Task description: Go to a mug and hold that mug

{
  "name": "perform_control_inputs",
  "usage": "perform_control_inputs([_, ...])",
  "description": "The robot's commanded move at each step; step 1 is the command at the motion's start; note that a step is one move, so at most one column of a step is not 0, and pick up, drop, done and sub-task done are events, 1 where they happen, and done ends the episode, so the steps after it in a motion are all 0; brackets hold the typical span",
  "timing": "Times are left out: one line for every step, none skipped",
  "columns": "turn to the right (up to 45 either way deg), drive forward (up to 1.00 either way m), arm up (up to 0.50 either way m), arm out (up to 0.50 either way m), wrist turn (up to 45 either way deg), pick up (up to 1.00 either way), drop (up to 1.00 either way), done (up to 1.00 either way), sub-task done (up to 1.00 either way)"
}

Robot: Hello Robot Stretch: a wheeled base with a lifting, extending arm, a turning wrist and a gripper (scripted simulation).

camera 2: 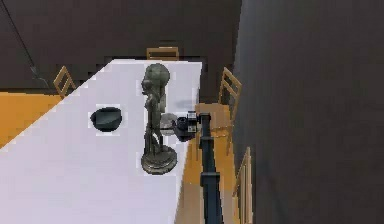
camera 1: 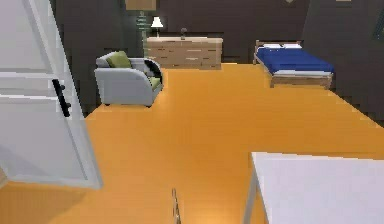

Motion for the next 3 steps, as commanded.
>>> perform_control_inputs([0.0,0.0,0.0,0.0,0.0,1.0,0.0,0.0,0.0])
perform_control_inputs([0.0,0.0,0.1,0.0,0.0,0.0,0.0,0.0,0.0])
perform_control_inputs([0.0,0.0,0.0,0.0,0.0,0.0,0.0,1.0,0.0])
